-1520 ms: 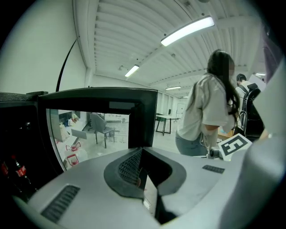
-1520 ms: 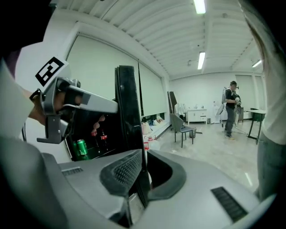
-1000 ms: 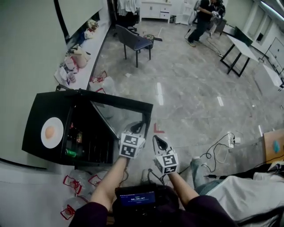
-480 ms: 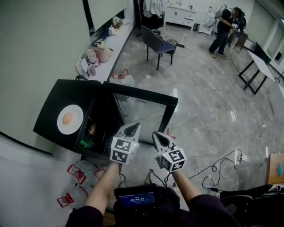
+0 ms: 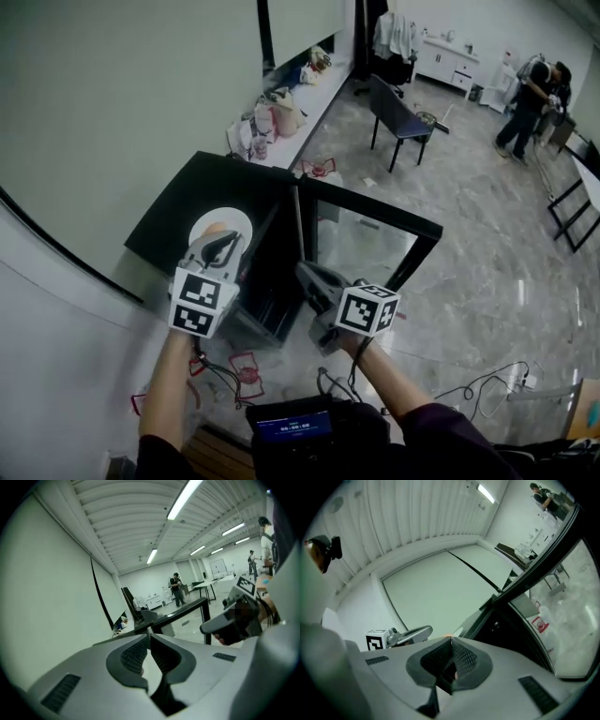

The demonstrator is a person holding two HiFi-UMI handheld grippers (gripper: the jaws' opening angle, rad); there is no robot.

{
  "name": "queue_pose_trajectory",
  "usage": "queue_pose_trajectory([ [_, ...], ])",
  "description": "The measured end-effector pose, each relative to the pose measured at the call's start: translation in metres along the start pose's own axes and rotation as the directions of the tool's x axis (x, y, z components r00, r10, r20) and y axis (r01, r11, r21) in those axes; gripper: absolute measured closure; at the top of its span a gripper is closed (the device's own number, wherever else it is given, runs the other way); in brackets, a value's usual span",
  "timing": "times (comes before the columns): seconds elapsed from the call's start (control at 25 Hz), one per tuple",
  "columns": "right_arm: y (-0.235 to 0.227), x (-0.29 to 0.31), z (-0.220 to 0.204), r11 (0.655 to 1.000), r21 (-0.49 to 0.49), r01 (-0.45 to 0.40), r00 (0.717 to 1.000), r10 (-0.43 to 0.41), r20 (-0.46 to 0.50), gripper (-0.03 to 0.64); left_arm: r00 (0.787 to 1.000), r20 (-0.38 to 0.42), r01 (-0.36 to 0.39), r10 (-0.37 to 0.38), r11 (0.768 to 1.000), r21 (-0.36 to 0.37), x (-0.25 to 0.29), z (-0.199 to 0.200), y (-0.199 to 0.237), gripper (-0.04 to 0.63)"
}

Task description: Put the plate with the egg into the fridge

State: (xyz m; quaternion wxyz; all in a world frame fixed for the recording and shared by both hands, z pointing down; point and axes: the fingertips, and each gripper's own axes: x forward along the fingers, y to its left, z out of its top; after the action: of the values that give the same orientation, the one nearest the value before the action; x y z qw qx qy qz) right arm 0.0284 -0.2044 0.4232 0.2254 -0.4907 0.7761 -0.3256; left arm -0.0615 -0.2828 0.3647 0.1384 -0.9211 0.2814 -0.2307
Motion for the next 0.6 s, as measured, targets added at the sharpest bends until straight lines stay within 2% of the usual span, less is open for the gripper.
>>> queue_pose_trajectory([
  [0.12,0.017,0.026,-0.004,0.995,0.095,-0.026,0.999,0.029,-0.029,0.607,0.996,-0.078,-0.041,0.043,0.999,0.027,-0.011,-0.026,0.050,0.584],
  [0.2,0.023,0.042,-0.006,0.985,0.167,-0.034,0.998,0.041,-0.042,0.606,0.991,-0.132,-0.032,0.034,0.999,0.014,-0.013,-0.046,0.073,0.547],
  [0.32,0.021,0.061,-0.010,0.973,0.232,-0.011,0.998,0.026,-0.059,0.606,0.970,-0.240,0.037,-0.039,0.999,-0.009,-0.008,-0.081,0.090,0.479],
  [0.44,0.018,0.075,-0.013,0.959,0.282,0.009,0.997,0.012,-0.072,0.584,0.940,-0.315,0.124,-0.133,0.991,-0.051,-0.003,-0.104,0.092,0.479],
  [0.6,0.016,0.085,-0.019,0.949,0.313,0.027,0.995,0.004,-0.099,0.569,0.907,-0.367,0.175,-0.206,0.978,-0.117,0.002,-0.121,0.093,0.479],
])
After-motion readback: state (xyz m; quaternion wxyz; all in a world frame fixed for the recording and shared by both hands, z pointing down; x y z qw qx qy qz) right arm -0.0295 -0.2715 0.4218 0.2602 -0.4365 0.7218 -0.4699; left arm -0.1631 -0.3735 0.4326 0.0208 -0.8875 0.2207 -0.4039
